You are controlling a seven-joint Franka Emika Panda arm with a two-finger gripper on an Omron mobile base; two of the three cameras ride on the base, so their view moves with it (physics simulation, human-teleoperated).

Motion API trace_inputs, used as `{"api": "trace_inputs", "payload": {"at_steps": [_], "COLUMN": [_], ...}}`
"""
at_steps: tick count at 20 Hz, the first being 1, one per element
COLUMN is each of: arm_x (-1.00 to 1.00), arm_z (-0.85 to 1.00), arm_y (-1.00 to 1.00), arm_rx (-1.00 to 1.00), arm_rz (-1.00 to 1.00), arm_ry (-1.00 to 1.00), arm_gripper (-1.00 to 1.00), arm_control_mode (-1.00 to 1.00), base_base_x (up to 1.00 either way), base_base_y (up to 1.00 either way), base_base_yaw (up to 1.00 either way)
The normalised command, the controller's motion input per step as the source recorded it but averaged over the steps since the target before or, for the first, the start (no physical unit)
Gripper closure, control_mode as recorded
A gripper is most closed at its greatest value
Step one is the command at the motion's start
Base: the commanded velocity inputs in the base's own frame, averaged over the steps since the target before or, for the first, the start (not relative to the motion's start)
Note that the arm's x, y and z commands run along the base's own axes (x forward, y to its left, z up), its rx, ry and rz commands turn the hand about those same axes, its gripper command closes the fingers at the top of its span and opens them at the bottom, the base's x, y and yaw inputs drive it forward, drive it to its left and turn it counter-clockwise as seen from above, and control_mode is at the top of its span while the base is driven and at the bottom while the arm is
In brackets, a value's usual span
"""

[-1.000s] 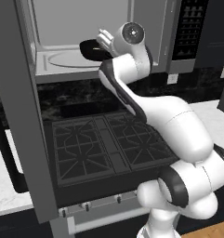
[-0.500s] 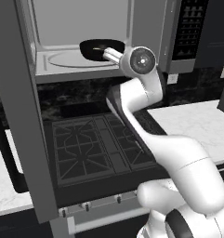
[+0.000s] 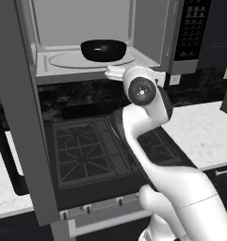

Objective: Pick the lemon wedge from the sink and place it in the bowl. Then pick the bowl and place it in the microwave. Then close the microwave door and press the start button.

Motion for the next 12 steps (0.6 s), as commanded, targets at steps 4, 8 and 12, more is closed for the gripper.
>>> {"api": "trace_inputs", "payload": {"at_steps": [4, 8, 12], "arm_x": [-0.31, -0.32, -0.51], "arm_z": [-0.38, -0.39, -0.22], "arm_y": [0.00, 0.01, 0.20], "arm_rx": [-0.38, -0.39, -0.41], "arm_rz": [0.00, 0.00, 0.00], "arm_ry": [-0.06, -0.04, -0.13], "arm_gripper": [-1.00, -1.00, -1.00], "arm_control_mode": [-1.00, -1.00, -1.00], "base_base_x": [0.00, 0.00, 0.00], "base_base_y": [0.00, 0.00, 0.00], "base_base_yaw": [0.00, 0.00, 0.00]}}
